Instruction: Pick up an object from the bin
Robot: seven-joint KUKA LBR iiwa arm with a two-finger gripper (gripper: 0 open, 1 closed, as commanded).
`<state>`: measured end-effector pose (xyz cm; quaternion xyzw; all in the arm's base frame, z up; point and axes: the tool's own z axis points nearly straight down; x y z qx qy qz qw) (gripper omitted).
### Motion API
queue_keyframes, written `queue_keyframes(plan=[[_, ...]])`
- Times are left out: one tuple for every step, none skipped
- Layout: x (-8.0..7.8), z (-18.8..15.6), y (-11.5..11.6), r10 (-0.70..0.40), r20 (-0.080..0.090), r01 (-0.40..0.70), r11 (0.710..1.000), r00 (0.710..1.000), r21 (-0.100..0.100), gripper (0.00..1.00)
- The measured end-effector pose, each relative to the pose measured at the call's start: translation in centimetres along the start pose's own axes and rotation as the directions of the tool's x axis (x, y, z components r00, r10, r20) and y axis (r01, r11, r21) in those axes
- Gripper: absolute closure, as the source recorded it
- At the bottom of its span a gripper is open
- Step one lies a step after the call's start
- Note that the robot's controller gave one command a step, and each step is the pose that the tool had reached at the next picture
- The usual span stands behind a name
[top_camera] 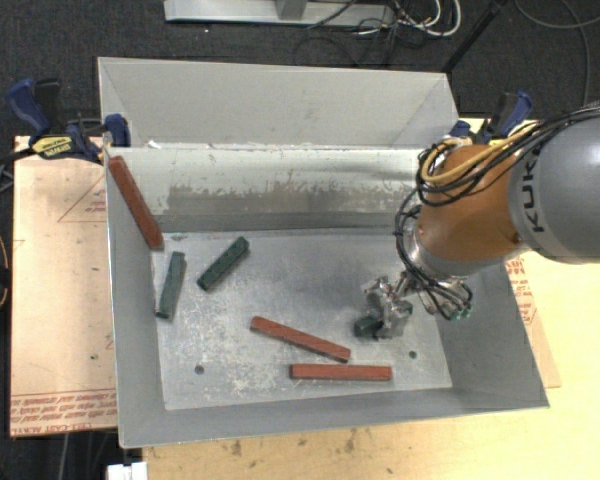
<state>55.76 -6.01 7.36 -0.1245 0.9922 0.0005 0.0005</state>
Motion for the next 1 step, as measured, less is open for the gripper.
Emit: queue_keyframes(plan=[[-1.40,-20.25,0.12,-0.010,0.001,0.010,1.000,1.000,0.000,1.00]])
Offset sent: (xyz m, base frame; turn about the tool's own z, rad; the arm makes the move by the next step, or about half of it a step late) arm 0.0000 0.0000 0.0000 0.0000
